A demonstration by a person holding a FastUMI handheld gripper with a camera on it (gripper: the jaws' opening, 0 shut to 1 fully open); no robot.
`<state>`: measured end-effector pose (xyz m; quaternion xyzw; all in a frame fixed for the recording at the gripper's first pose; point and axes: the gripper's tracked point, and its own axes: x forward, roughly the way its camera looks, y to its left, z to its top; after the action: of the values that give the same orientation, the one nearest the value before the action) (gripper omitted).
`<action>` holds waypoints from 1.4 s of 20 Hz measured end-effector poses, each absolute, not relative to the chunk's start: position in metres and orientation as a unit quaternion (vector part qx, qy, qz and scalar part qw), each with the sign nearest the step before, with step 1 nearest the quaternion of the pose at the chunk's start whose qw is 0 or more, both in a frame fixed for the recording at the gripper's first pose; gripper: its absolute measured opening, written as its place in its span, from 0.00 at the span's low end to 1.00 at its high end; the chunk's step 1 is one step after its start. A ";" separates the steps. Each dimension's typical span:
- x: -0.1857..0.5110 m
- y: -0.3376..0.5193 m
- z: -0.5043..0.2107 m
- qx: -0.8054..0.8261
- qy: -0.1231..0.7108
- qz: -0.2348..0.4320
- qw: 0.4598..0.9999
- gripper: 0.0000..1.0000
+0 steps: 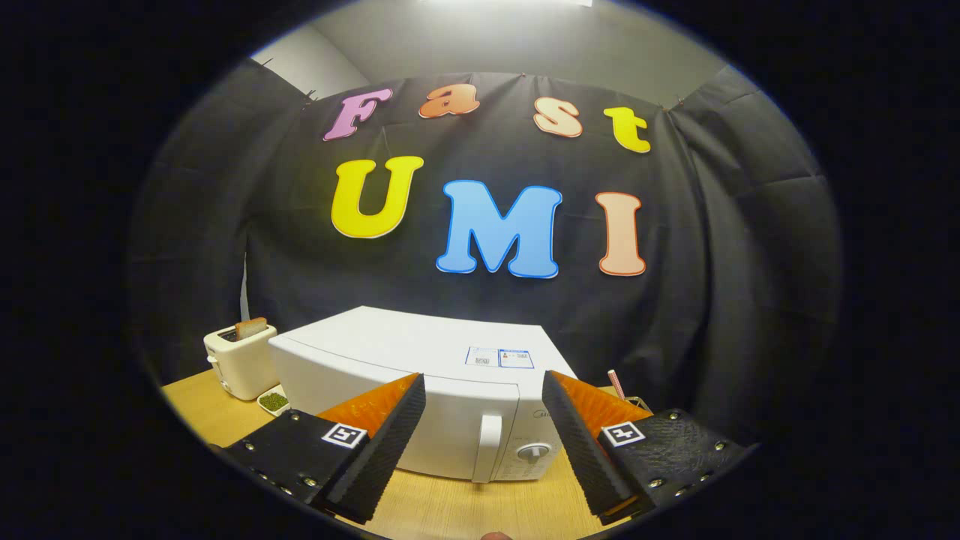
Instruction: Open the microwave, put the food inside, and close the microwave door.
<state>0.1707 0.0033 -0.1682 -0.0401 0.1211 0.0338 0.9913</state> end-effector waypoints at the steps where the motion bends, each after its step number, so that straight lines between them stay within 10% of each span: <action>1: 0.173 0.004 -0.178 -0.037 0.128 0.034 0.991 0.98; 18: 0.201 -0.006 -0.294 -0.011 0.248 0.015 0.969 0.97; 28: 0.202 -0.005 -0.303 -0.002 0.271 0.005 0.963 0.29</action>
<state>0.2017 -0.0045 -0.3033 -0.0019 0.2709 0.0049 0.9626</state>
